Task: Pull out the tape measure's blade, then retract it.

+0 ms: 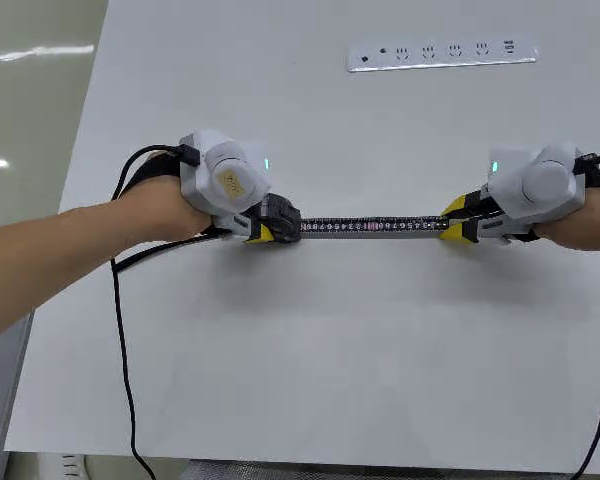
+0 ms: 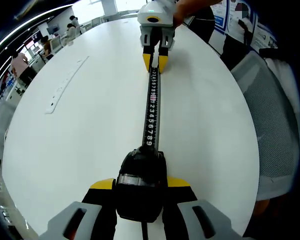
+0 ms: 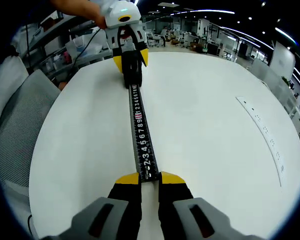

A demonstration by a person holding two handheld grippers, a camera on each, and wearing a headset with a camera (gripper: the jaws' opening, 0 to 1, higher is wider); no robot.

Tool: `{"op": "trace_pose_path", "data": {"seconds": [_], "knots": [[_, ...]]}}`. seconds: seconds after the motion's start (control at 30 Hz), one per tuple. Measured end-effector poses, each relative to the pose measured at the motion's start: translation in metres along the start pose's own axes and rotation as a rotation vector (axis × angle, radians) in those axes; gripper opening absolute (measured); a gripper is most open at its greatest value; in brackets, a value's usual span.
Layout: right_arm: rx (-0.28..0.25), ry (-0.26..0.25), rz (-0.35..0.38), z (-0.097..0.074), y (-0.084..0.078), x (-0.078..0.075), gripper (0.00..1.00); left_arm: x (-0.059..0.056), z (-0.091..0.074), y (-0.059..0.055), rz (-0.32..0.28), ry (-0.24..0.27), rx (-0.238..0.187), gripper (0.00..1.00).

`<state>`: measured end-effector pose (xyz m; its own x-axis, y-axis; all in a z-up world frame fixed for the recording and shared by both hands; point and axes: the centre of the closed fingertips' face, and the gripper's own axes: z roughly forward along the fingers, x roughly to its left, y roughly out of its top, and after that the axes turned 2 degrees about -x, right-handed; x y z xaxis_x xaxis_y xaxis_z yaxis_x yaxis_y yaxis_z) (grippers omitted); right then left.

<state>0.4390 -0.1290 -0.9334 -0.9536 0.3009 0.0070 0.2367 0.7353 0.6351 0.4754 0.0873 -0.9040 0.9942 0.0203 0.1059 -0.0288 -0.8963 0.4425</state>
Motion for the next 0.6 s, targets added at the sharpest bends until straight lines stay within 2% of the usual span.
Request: {"op": "trace_pose_path", "data": {"seconds": [0.6], "knots": [[0.011,0.006,0.005,-0.012,-0.014,-0.004,0.10,0.000,0.000,0.000,-0.004,0.003,0.002,0.32]]}}
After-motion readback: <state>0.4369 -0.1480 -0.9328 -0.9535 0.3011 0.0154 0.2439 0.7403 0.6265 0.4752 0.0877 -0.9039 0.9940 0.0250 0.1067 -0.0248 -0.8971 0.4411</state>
